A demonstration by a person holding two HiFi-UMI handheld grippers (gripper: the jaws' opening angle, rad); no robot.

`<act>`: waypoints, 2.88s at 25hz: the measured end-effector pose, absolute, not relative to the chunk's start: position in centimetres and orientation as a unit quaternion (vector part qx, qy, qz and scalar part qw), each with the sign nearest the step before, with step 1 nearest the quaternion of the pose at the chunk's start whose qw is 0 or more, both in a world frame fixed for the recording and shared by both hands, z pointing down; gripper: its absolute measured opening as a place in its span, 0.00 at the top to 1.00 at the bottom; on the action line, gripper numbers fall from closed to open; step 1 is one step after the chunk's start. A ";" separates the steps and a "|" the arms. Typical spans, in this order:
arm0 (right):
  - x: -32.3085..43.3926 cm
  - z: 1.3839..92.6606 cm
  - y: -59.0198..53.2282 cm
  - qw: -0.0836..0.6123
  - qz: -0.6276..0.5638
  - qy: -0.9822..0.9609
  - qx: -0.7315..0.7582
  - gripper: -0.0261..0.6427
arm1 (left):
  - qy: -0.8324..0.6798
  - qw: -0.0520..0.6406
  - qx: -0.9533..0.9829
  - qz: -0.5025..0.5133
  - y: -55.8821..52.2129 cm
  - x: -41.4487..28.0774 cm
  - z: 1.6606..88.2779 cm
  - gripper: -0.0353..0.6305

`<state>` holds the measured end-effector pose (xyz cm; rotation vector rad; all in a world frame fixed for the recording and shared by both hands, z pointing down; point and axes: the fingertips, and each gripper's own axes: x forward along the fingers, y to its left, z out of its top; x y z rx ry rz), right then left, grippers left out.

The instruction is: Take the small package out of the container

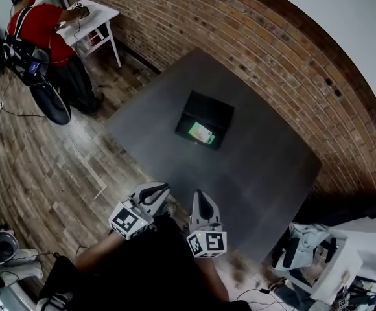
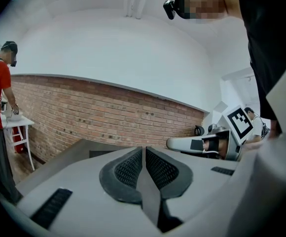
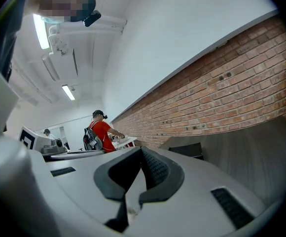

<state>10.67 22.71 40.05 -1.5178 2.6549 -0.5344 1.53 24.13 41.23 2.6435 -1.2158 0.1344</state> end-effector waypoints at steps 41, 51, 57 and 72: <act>8.0 50.6 -0.6 -0.102 -0.269 0.688 -0.666 0.92 | -0.199 0.152 0.966 0.072 -3.0 -3.2 45.9 0.87; 8.9 53.4 -3.4 -0.133 -0.298 0.685 -0.651 0.92 | -0.188 0.170 0.965 0.074 -5.6 -1.9 47.3 0.87; 9.9 56.4 -4.4 -0.167 -0.318 0.705 -0.611 0.92 | -0.191 0.175 0.962 0.088 -6.0 -0.5 48.4 0.87; 11.4 66.0 -6.9 -0.378 -0.267 0.758 -0.460 0.81 | -0.216 0.192 0.951 0.111 -8.0 1.3 50.8 0.87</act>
